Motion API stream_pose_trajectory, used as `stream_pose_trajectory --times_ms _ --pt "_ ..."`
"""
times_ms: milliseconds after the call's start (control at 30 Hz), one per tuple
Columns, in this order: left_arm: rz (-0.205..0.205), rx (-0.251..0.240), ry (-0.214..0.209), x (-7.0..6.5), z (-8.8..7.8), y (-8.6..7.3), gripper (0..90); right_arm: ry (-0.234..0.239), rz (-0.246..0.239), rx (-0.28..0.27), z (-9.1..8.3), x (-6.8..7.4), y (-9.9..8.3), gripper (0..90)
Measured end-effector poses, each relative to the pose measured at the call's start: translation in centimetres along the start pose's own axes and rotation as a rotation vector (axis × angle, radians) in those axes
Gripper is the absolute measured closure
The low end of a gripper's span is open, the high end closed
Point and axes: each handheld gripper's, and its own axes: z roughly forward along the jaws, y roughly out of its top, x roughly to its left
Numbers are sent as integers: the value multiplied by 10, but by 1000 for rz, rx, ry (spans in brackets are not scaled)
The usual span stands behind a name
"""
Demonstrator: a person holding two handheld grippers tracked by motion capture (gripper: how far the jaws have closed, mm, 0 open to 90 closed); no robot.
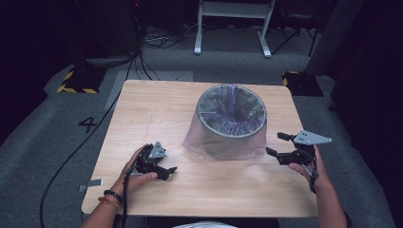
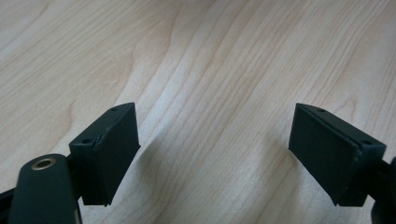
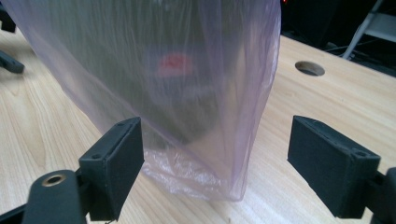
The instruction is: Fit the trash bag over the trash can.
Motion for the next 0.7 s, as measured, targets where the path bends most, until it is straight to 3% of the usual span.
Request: stream_pose_trajectory --times_ms 267,700 --pt "-29 -5 -21 2 2 -1 155 -15 -13 -39 -6 -4 25 199" --pt "-32 -1 -28 3 2 -1 149 -32 -47 -93 -14 -7 69 202"
